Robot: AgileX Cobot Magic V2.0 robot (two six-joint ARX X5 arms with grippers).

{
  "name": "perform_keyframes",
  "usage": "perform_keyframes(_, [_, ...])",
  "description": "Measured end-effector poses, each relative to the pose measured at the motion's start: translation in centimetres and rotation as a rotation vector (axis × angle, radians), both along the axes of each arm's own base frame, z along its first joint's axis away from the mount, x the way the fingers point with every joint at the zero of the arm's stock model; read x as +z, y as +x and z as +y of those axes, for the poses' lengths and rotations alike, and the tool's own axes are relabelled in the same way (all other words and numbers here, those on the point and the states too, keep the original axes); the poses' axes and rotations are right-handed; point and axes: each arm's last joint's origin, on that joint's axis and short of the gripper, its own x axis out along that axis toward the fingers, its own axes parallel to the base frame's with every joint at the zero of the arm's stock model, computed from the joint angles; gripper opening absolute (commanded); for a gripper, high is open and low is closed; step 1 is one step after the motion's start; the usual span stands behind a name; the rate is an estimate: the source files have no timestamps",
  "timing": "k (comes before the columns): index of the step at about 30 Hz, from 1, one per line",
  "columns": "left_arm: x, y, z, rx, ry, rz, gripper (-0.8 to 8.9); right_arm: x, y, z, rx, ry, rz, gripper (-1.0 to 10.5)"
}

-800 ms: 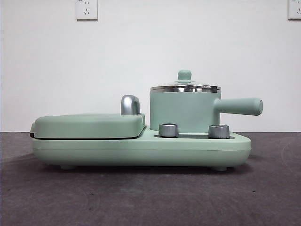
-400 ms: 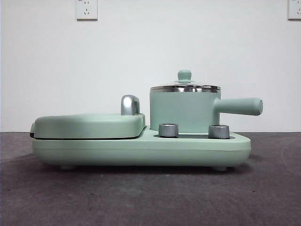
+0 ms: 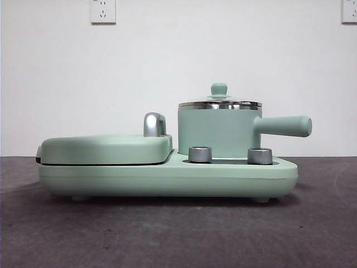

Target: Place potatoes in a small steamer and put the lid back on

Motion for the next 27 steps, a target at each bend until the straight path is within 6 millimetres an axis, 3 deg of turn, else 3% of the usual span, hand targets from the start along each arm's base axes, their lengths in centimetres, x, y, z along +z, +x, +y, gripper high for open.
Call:
perform_keyframes(6, [0.0, 0.1, 0.3, 0.016, 0.034, -0.034, 0.08, 0.0, 0.0, 0.0, 0.000, 0.000, 0.000, 0.2])
perform_keyframes(12, [-1.5, -0.6, 2.8, 0.040, 0.077, -0.249, 0.07, 0.0, 0.0, 0.0, 0.000, 0.000, 0.000, 0.2])
perform_keyframes(18, [-6.9, -1.6, 5.5, 0.222, 0.033, -0.481, 0.07, 0.0, 0.0, 0.0, 0.000, 0.000, 0.000, 0.2])
perform_keyframes(27, [-15.4, -2.9, 7.5, 0.457, -0.025, -0.603, 0.07, 0.0, 0.0, 0.0, 0.000, 0.000, 0.000, 0.2])
